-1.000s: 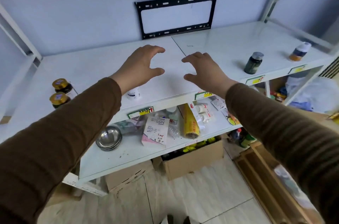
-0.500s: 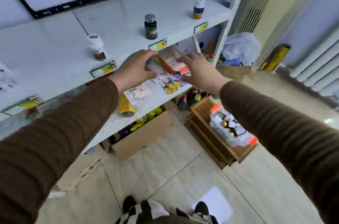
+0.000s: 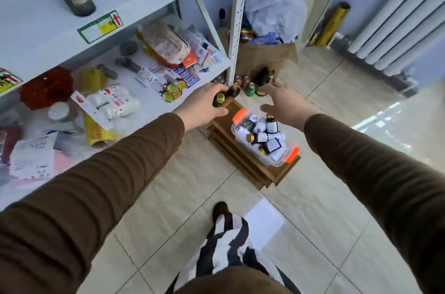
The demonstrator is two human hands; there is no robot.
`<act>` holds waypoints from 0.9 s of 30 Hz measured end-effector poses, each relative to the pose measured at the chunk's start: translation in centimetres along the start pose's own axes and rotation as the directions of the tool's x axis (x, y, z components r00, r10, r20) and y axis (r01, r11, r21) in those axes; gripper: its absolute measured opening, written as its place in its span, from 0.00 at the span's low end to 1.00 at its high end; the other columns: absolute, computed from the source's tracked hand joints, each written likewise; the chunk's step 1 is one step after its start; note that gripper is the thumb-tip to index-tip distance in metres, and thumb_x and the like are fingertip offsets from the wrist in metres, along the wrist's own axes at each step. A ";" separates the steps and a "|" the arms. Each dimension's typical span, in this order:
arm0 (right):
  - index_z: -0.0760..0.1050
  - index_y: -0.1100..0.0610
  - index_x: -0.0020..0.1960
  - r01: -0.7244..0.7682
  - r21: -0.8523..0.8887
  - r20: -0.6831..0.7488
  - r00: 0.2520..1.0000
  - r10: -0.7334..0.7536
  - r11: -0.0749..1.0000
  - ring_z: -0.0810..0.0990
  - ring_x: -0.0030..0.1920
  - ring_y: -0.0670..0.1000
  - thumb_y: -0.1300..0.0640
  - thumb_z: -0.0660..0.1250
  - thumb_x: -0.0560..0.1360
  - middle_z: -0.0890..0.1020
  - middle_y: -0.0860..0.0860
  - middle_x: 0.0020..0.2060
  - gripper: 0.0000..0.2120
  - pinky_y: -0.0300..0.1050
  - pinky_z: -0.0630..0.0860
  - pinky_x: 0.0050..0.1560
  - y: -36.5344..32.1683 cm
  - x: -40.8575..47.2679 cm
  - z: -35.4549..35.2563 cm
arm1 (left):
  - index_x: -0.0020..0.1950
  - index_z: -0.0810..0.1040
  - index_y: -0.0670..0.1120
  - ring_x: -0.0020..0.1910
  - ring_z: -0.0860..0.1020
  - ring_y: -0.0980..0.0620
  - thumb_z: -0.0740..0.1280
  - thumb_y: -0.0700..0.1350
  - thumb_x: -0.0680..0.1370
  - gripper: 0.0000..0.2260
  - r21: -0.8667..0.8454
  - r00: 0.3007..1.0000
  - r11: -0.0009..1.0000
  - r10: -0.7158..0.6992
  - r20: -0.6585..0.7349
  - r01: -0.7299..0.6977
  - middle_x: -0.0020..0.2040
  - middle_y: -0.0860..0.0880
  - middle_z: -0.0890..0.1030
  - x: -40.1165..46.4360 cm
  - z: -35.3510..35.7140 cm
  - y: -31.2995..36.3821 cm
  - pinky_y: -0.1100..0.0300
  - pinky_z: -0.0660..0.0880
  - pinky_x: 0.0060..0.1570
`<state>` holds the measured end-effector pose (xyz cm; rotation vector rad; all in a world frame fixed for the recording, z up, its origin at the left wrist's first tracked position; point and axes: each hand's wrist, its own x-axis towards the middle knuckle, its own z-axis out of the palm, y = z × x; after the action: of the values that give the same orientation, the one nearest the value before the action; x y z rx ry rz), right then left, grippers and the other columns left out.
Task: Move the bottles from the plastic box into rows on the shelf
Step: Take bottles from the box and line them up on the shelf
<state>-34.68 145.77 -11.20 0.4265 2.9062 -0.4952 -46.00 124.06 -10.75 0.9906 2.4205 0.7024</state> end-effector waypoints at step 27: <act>0.69 0.48 0.70 -0.110 0.146 0.412 0.910 0.041 0.983 0.72 0.62 0.58 0.50 0.71 0.71 0.72 0.53 0.64 0.28 0.54 0.74 0.59 21.1 6.1 22.7 | 0.75 0.66 0.45 0.66 0.68 0.40 0.70 0.48 0.77 0.28 0.318 0.911 0.921 -0.316 0.266 0.227 0.69 0.41 0.65 18.1 27.3 -8.3 0.47 0.68 0.66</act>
<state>-31.46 158.52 -39.88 0.4000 2.4467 -0.7225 -46.90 140.03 -40.45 0.7671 2.3433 0.0915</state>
